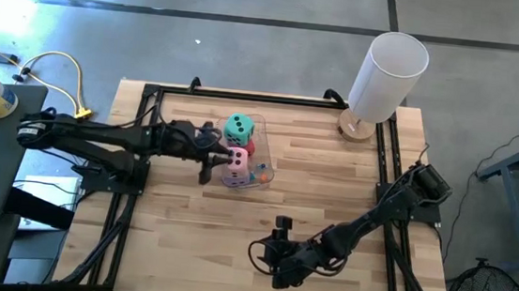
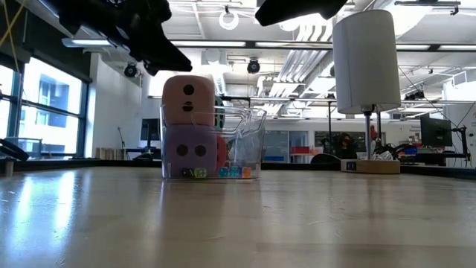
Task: Pick & Place Dice
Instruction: Put the small light blue die into the transparent bin
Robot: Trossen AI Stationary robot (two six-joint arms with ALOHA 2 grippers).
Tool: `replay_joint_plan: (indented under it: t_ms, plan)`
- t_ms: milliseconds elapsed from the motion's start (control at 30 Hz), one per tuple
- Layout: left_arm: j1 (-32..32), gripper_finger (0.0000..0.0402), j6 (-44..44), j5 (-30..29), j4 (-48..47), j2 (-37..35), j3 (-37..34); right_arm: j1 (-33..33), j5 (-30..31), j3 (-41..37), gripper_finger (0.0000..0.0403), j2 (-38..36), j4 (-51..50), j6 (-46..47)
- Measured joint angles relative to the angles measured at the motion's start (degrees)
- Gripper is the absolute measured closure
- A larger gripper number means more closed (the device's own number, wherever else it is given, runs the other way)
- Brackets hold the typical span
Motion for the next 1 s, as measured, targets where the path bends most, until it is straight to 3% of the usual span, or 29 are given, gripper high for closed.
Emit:
replay_joint_plan:
  t_ms: [767, 1000]
  plan:
    - [1.6, 0.0305, -1.0, -2.4, -1.4, 0.6, 0.0, 0.0, 0.2, 0.0, 0.0211, 0.0, 0.0, 0.1]
    - [-1.2, 0.0305, 2.1, -1.1, 1.2, 0.0, 0.0, 0.0, 0.2, 0.0, 0.0211, 0.0, 0.0, 0.0]
